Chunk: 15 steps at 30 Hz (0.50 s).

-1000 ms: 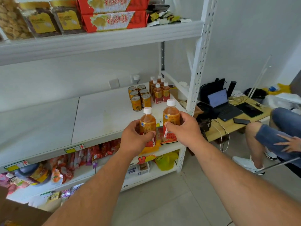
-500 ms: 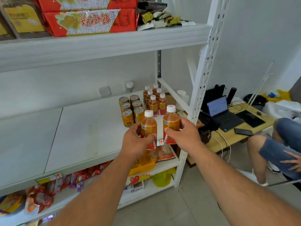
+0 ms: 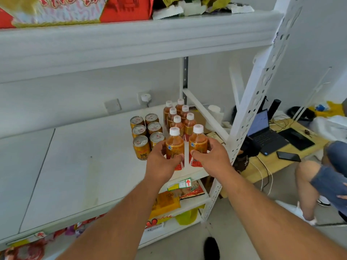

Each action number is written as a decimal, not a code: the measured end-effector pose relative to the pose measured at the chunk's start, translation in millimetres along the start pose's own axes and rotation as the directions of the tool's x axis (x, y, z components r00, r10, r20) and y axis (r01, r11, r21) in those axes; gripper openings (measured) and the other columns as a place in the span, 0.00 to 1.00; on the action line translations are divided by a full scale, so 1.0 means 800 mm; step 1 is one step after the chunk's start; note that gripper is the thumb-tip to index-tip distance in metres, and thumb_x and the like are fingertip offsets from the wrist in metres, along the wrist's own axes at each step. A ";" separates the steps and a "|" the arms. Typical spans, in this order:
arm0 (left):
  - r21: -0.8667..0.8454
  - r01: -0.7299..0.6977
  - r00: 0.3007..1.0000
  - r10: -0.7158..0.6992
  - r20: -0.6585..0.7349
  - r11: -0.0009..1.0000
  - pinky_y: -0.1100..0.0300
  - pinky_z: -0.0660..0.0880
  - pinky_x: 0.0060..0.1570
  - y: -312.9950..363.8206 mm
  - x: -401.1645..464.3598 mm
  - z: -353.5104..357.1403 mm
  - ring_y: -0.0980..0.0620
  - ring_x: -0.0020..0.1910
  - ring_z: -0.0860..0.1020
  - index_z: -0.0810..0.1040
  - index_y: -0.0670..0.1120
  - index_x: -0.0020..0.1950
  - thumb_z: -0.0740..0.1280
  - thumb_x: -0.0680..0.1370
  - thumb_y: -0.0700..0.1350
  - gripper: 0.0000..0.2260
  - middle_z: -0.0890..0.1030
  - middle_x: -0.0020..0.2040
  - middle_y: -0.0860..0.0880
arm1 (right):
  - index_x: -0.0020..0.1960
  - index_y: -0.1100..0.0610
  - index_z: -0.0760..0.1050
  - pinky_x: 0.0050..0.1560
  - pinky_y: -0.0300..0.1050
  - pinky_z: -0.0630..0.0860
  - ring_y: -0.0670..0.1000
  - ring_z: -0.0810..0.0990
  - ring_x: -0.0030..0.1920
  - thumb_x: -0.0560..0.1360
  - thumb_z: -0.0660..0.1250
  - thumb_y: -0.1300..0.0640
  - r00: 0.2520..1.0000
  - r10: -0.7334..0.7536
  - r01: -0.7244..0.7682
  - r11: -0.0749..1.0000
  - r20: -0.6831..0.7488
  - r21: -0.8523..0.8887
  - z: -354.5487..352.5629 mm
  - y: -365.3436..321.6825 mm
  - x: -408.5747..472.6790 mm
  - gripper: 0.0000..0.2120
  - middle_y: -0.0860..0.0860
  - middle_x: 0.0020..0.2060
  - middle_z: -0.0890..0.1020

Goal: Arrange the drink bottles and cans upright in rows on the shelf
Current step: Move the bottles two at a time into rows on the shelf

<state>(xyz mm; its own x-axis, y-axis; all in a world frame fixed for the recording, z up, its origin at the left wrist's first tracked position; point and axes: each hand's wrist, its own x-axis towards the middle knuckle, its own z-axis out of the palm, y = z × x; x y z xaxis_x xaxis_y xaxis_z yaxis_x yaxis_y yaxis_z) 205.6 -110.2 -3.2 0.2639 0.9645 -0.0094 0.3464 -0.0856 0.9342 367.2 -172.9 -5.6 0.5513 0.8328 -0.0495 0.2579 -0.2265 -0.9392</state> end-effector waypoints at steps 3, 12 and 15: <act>0.007 0.023 0.999 -0.023 -0.031 1.000 0.65 0.76 0.47 -0.004 0.019 0.017 0.56 0.53 0.78 0.74 0.51 0.66 0.79 0.69 0.47 0.28 0.80 0.56 0.55 | 0.58 0.39 0.75 0.57 0.47 0.78 0.44 0.81 0.54 0.69 0.78 0.52 1.000 0.005 -0.004 0.999 0.023 -0.040 0.005 0.013 0.030 0.21 0.40 0.52 0.83; 0.027 0.101 0.992 -0.098 -0.079 0.995 0.75 0.70 0.34 -0.026 0.068 0.070 0.64 0.45 0.76 0.71 0.49 0.66 0.78 0.69 0.45 0.28 0.77 0.52 0.58 | 0.63 0.50 0.76 0.29 0.25 0.72 0.40 0.80 0.47 0.70 0.77 0.62 0.991 0.053 -0.046 0.997 0.125 -0.060 0.008 0.039 0.103 0.24 0.46 0.51 0.82; 0.023 0.125 0.990 -0.123 -0.071 0.992 0.79 0.69 0.31 -0.032 0.078 0.080 0.73 0.39 0.75 0.70 0.49 0.64 0.78 0.70 0.41 0.26 0.74 0.47 0.61 | 0.60 0.50 0.76 0.32 0.27 0.72 0.43 0.82 0.48 0.68 0.77 0.63 0.988 0.053 -0.041 0.996 0.145 -0.085 0.010 0.049 0.120 0.24 0.44 0.49 0.82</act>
<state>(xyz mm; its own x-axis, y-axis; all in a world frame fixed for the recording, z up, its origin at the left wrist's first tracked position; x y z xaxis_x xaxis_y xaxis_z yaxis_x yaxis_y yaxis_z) 270.6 -64.0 -50.1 0.1541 0.9831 -0.0990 0.3969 0.0302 0.9174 424.1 -97.5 -49.8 0.4435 0.8840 -0.1476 0.3017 -0.3023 -0.9042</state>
